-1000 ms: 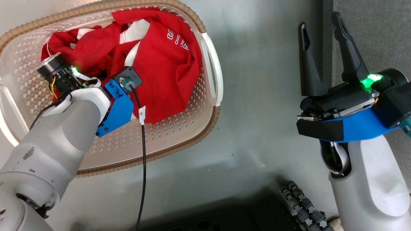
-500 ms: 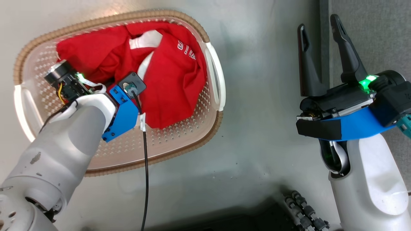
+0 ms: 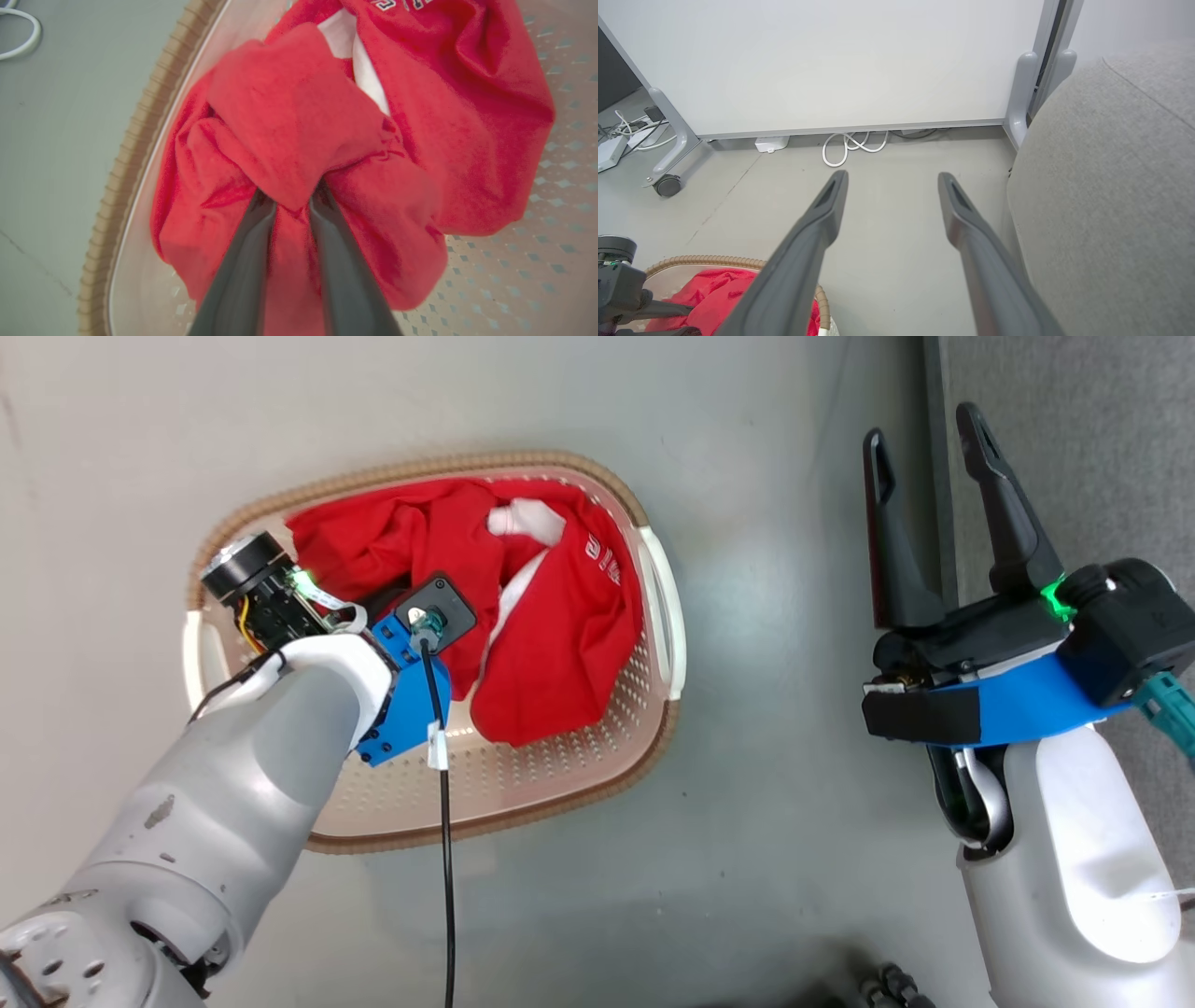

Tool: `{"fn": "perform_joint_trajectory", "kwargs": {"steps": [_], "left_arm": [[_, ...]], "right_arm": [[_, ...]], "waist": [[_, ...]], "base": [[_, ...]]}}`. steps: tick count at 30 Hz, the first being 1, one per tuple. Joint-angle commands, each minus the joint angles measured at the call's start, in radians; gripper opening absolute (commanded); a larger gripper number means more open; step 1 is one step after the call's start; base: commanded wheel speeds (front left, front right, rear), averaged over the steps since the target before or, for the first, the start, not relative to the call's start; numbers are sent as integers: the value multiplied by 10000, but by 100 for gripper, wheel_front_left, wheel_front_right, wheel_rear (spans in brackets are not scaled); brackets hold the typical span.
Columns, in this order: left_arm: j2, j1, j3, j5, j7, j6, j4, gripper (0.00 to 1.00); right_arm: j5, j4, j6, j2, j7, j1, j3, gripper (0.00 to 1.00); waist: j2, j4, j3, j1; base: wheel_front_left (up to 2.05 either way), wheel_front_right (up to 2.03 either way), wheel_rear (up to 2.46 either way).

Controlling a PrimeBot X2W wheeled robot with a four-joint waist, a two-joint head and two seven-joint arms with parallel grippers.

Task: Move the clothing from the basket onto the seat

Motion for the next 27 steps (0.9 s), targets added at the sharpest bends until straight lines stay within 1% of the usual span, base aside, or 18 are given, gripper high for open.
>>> {"fn": "perform_joint_trajectory", "kwargs": {"steps": [1, 7, 13, 16, 18, 22, 23, 27], "left_arm": [[-69, 129, -15, -64, -150, 33, 23, 0], [-285, 391, -2, -202, -733, 33, 44, 0], [-497, 697, 347, -633, -1062, 46, -121, 0], [-533, 862, 595, -835, -1109, 127, -333, 0], [-493, 953, 825, -963, -1120, 266, -706, 0], [-238, 1330, 1245, -967, -1120, 577, -1593, 0], [-238, 1330, 1245, -967, -1120, 577, -1593, 0], [10, 1707, 1658, -882, -1123, 786, -2387, 0]], "right_arm": [[-45, 57, 4, -36, -31, 178, -27, 100], [-182, 264, 4, -37, -31, 463, -96, 100], [-301, 441, 4, -36, -31, 847, -180, 100], [-344, 531, 4, -37, -31, 1071, -196, 100], [-351, 600, 4, -36, -33, 1233, -201, 100], [-299, 748, 4, -37, -31, 1596, -191, 100], [-299, 748, 4, -37, -31, 1596, -191, 100], [-257, 874, 4, -37, -31, 1931, -157, 100]], "waist": [[0, 233, -460, 0], [0, 520, -1402, 0], [0, 810, -2362, 0], [0, 920, -2850, 0], [0, 985, -3180, 0], [0, 1072, -3918, 0], [0, 1072, -3918, 0], [0, 1129, -4542, 0]], "base": [[0, 0, 0], [0, 0, 0], [0, 0, 0], [0, 0, 0], [0, 0, 0], [0, 0, 0], [0, 0, 0], [0, 0, 0]]}}
